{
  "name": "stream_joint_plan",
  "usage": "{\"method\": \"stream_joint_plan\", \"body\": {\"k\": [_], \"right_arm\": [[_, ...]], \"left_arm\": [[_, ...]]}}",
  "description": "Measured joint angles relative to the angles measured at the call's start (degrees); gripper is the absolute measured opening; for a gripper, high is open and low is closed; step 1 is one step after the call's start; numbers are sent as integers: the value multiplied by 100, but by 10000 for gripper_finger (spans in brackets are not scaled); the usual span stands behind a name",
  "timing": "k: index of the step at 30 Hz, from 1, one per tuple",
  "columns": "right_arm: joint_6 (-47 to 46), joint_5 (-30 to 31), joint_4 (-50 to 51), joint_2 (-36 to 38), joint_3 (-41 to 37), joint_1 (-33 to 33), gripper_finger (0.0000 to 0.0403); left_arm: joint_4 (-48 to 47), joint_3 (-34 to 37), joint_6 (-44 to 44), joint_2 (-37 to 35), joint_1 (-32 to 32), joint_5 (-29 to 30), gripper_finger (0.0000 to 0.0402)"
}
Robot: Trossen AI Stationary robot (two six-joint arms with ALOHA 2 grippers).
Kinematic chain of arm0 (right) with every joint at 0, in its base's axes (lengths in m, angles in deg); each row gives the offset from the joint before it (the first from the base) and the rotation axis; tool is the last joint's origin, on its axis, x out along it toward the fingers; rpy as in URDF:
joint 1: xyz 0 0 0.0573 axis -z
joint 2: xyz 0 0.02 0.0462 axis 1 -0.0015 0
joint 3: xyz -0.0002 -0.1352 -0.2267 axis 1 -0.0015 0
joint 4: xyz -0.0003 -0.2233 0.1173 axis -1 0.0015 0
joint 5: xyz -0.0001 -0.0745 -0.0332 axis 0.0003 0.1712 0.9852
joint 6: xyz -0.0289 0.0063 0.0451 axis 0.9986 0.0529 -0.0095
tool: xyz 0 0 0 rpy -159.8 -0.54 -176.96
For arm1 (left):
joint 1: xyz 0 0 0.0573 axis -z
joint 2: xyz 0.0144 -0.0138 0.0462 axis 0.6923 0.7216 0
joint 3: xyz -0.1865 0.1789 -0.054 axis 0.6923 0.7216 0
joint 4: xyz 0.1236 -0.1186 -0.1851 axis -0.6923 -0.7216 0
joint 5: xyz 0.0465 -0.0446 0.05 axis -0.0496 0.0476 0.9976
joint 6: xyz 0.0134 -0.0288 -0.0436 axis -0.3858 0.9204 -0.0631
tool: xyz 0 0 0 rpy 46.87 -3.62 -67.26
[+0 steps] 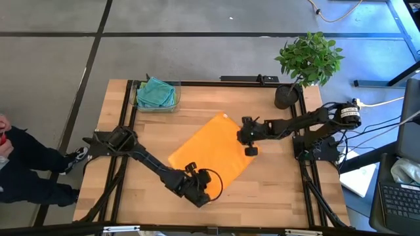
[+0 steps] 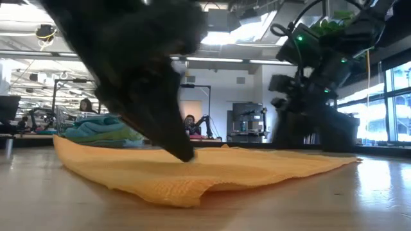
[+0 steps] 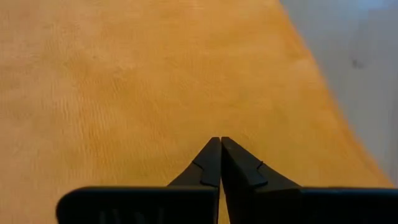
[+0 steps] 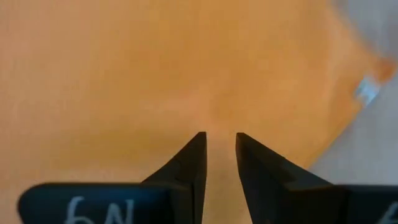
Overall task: Fold microfiber towels
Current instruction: Fold the orange microfiber cloth
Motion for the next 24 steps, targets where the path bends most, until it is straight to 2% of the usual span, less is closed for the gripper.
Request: {"method": "stream_joint_plan", "body": {"k": [4,7,9,13,19,22,24], "right_arm": [[213,-311,-663,-170,66,325,88],[212,-369,-757,-417,238,459,88],[208,-295,-468,-469,348,487,88],[-141,-252,168,-448,611,455,88],[-700,-641,717,-444,1017,285,88],[-873,-689,1028,-396,1196,65,88],[-994,-688,1120,-345,1272,-169,88]], "left_arm": [[553,61,-170,180,-253,-105,5],[893,58,-586,224,-420,-297,2],[962,58,-717,236,-493,-415,1],[800,69,-1197,64,-412,-231,1],[784,67,-1528,-254,-406,103,1],[138,67,-1418,-543,-245,63,0],[-578,56,-1037,-774,-89,141,0]]}}
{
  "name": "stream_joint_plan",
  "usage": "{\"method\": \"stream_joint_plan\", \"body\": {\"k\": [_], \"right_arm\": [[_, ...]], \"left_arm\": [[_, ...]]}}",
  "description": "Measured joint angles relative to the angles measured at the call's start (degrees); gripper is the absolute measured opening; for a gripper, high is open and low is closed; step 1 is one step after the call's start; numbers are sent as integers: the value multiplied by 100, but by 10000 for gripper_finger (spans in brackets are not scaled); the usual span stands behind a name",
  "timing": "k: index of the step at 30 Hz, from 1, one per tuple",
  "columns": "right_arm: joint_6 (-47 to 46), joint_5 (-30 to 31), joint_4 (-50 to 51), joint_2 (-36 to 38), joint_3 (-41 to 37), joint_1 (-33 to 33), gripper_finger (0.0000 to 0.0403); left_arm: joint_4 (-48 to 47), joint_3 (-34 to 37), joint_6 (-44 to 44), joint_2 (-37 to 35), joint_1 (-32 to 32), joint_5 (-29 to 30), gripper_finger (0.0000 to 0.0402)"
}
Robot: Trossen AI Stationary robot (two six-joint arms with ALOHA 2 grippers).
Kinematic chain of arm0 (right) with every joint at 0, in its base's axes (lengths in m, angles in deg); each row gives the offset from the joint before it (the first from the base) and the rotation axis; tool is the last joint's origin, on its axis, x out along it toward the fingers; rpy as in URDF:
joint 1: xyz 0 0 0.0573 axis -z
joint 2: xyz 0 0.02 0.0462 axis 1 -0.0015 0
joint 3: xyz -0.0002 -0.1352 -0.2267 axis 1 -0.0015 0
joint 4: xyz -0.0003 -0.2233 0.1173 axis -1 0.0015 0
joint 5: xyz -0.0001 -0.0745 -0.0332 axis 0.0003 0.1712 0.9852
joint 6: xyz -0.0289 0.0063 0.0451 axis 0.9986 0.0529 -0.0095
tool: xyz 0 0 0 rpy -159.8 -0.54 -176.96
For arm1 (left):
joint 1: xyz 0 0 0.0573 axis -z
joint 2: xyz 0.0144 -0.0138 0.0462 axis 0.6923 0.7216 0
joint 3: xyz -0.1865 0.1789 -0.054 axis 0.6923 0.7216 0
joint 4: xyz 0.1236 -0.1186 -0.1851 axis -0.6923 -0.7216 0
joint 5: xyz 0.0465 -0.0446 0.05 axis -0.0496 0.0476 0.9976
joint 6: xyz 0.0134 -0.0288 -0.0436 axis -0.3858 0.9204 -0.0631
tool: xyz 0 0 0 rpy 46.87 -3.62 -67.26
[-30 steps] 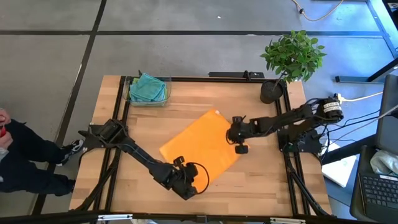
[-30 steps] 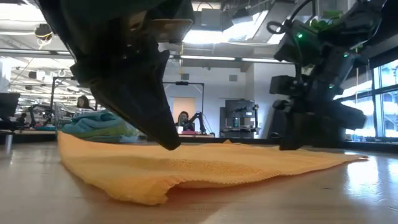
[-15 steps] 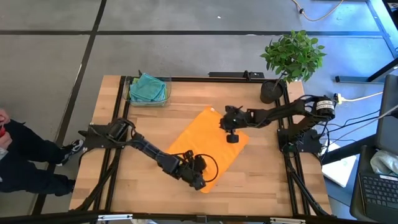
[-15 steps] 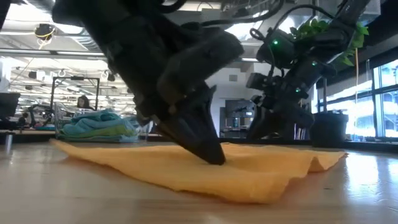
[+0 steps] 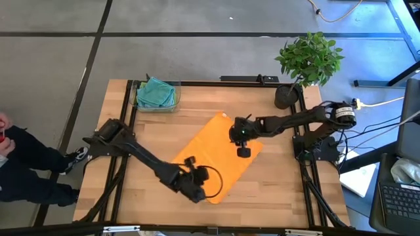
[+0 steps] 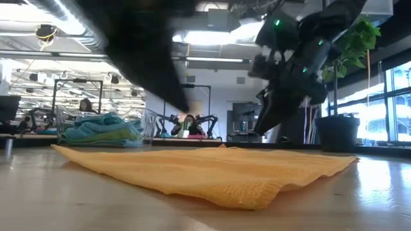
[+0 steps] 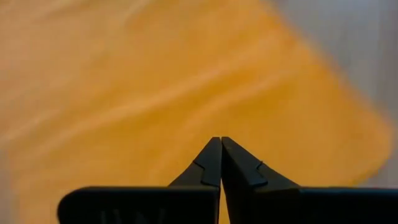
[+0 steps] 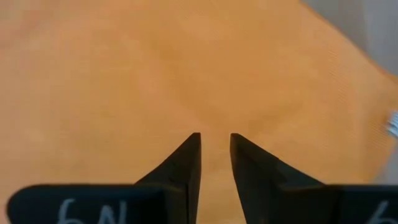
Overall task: Fold microfiber towels
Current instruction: Fold the orange microfiber cloth
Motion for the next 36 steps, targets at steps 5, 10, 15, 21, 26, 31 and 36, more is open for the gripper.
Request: {"method": "stream_joint_plan", "body": {"k": [5,10,15,21,26,31,36], "right_arm": [[-470,-187,3,14,48,-763,88],[-868,-72,357,-1,-101,-1390,88],[-901,1164,824,-1,-130,-1632,88],[-906,912,731,-72,-128,-1366,88],[-721,576,464,-371,-130,-965,88],[-56,126,-398,-788,-111,-527,88],[676,-15,-984,-1024,-104,-211,88]], "left_arm": [[-1523,14,835,-230,142,475,1],[-1306,171,1013,-148,-61,-60,0],[-584,508,1017,-88,-191,-332,1],[334,825,1036,85,-240,-672,1],[926,892,1078,178,-203,-841,3],[1655,890,1036,241,-168,-837,1],[1827,887,1195,423,-173,-860,3]]}}
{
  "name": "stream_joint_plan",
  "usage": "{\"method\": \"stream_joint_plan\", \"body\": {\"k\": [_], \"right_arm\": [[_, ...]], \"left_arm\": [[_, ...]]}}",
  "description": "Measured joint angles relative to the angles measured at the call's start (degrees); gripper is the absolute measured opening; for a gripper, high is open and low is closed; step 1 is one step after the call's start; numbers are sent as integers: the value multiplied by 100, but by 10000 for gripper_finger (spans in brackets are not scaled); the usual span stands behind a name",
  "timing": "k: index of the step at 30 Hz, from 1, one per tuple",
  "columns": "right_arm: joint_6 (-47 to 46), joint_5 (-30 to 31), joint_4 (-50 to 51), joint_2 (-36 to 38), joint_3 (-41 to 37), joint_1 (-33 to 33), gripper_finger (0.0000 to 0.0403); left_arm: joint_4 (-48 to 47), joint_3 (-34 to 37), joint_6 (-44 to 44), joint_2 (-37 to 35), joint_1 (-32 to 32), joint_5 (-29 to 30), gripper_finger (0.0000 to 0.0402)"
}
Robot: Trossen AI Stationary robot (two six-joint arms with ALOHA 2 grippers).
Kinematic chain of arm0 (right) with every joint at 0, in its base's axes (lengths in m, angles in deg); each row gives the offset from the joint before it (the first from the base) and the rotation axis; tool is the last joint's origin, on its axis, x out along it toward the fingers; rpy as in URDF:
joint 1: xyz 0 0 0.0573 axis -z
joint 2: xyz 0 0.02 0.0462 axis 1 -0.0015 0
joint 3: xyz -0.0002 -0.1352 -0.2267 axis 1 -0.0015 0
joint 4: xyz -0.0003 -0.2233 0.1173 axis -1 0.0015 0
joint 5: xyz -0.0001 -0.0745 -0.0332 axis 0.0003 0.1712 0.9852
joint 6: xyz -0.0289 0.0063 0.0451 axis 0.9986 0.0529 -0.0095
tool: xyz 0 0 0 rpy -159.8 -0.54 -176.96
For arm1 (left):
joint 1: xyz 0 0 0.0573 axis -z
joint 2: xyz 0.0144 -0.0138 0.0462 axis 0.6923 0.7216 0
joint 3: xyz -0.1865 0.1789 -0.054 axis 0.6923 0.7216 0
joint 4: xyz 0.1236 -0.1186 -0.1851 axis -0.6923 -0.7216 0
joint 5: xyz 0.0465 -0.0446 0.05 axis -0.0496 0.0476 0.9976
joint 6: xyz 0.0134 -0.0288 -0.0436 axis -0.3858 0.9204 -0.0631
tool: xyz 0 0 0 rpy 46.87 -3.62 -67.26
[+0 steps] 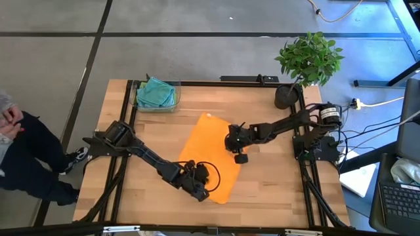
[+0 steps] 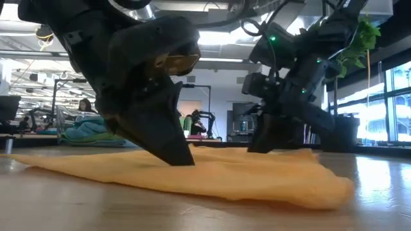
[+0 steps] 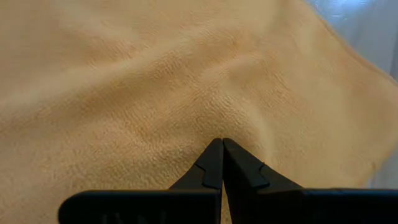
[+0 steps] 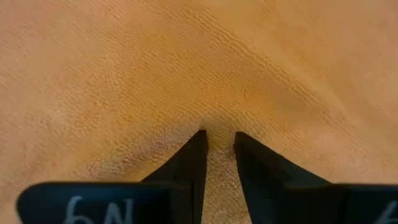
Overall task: Fold microfiber towels
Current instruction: Fold the orange microfiber cloth
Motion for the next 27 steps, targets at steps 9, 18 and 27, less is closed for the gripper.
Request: {"method": "stream_joint_plan", "body": {"k": [9,18,27], "right_arm": [[436,101,313,237,128,254,88],[228,-1556,941,1437,270,-1108,88],[244,736,436,1078,264,-3529,88]], "left_arm": [[426,-11,-41,107,-133,-65,4],[35,-228,-795,-415,216,162,1],[-1223,-240,-372,-625,883,1561,2]]}}
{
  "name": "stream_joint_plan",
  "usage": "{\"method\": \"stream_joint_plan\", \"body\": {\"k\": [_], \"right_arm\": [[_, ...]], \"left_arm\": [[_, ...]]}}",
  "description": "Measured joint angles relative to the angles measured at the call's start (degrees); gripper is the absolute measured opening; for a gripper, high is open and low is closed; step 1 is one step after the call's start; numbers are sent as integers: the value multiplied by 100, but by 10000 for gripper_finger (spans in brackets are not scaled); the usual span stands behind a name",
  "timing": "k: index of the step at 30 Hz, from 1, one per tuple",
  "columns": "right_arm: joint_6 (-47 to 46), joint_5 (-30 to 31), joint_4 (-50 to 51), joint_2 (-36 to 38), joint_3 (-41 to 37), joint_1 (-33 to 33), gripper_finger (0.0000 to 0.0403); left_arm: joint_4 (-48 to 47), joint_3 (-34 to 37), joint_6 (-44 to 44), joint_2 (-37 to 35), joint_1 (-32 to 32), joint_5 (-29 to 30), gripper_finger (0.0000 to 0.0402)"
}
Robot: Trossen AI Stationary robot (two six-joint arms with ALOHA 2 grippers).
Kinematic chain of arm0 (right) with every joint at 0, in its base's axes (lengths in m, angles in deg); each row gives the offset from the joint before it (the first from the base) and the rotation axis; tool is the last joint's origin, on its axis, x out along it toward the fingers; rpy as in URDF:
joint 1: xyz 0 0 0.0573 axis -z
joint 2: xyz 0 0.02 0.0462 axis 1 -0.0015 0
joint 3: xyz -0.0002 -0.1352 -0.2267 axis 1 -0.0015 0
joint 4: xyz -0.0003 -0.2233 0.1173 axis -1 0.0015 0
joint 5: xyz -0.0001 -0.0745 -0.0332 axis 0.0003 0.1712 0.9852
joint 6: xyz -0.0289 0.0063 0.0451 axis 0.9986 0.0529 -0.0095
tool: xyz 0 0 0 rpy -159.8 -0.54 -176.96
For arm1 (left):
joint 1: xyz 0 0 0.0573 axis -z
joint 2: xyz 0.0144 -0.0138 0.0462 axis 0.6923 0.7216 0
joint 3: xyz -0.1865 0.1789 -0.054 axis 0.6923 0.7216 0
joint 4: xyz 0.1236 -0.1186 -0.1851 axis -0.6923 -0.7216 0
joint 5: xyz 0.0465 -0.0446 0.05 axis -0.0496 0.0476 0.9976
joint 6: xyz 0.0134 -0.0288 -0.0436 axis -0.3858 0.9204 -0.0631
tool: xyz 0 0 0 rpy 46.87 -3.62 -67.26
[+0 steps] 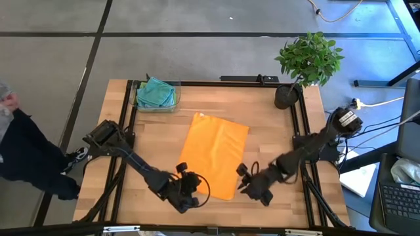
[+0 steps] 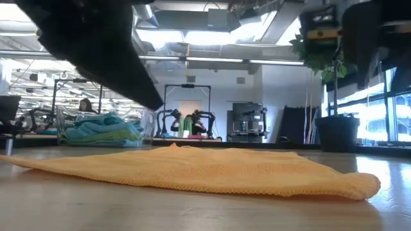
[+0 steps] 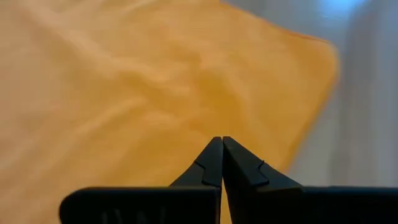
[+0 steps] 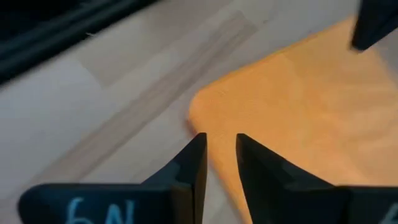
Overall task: Fold microfiber towels
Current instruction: Fold the orange microfiber cloth
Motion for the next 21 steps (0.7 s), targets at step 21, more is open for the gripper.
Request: {"method": "stream_joint_plan", "body": {"k": [21], "right_arm": [[1206,1197,-1131,-1464,11,-504,197]], "left_arm": [[-553,289,1739,44,94,335,1]]}}
